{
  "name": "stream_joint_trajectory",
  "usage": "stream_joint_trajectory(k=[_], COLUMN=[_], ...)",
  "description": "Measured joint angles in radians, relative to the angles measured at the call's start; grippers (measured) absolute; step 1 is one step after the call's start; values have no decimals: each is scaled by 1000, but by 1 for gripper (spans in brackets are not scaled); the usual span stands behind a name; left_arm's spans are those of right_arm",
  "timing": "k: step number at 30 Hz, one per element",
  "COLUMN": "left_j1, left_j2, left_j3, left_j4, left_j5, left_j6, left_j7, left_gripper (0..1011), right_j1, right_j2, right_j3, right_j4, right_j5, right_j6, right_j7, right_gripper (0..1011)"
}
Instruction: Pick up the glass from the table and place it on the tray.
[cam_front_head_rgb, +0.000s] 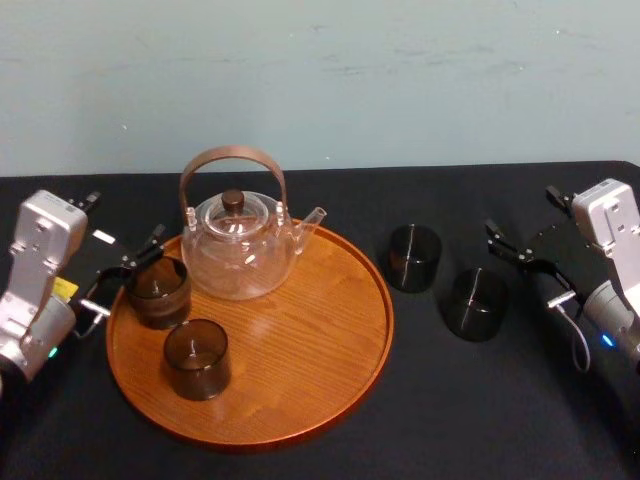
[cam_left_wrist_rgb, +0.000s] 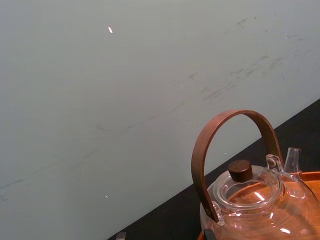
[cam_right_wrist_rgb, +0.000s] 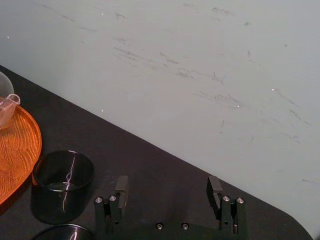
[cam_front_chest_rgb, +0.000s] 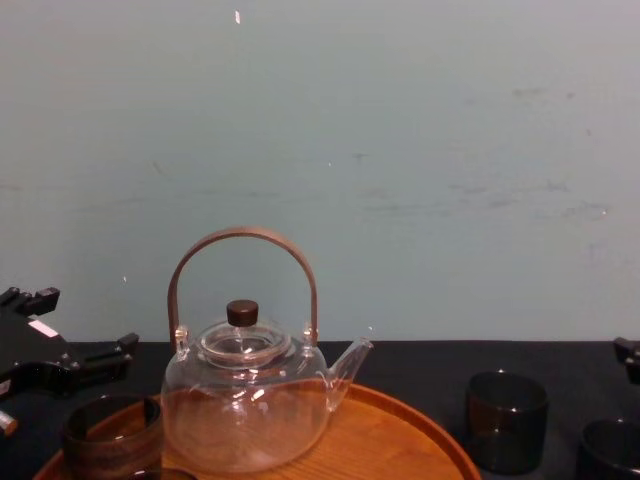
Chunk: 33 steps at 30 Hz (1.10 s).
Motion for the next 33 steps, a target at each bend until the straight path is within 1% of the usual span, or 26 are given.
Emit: stream_joint_trajectory(k=[33], left_j1=[0], left_j2=[0], left_j3=[0], left_j4=[0], left_j5=[0], left_j6=[0], left_j7=[0], left_gripper=[1002], right_j1=[0], right_j2=[0], right_j3=[0], right_j4=[0], right_j5=[0], right_j6=[0], right_j7=[0], right_gripper=[1002])
